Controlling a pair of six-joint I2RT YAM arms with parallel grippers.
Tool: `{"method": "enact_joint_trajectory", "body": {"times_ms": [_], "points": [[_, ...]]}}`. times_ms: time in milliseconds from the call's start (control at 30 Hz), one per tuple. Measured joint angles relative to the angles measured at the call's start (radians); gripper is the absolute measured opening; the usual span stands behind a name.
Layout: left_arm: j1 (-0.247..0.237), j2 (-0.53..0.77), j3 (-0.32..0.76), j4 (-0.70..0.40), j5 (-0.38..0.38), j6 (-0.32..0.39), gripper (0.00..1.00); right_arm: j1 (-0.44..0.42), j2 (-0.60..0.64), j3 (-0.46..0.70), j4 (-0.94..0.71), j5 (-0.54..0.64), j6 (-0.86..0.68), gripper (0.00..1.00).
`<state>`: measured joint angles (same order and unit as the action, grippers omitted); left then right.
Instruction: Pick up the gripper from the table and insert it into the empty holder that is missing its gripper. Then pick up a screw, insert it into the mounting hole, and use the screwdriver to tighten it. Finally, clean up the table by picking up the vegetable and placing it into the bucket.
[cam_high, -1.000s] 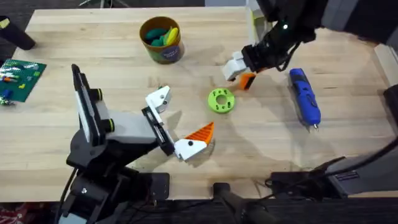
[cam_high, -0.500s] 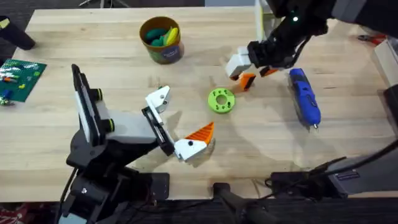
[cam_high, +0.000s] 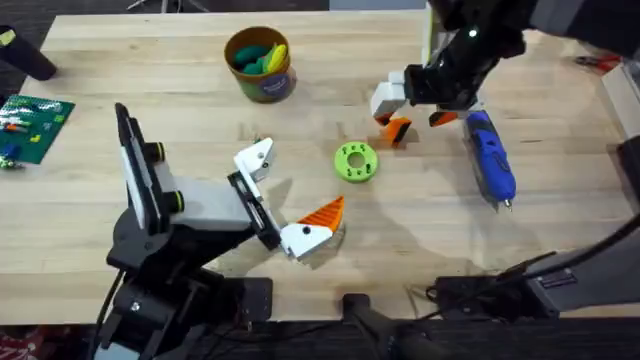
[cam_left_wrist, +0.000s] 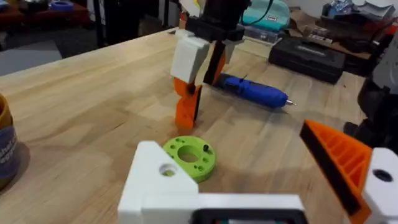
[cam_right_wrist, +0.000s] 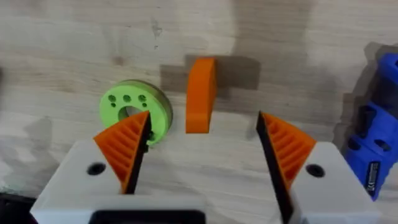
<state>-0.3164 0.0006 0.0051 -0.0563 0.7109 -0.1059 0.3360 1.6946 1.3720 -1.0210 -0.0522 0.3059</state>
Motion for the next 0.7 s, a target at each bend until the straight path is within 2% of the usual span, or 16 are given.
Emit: {"method": "enact_joint_trajectory", "body": {"times_ms": [333, 700], "points": [[0.000, 0.000, 0.000, 0.000, 0.000, 0.000, 0.989, 0.039, 0.018, 0.000, 0.009, 0.088, -0.015, 0.981], [0.000, 0.000, 0.000, 0.000, 0.000, 0.000, 0.989, 0.043, 0.043, 0.000, 0.008, 0.108, -0.018, 0.981]]}}
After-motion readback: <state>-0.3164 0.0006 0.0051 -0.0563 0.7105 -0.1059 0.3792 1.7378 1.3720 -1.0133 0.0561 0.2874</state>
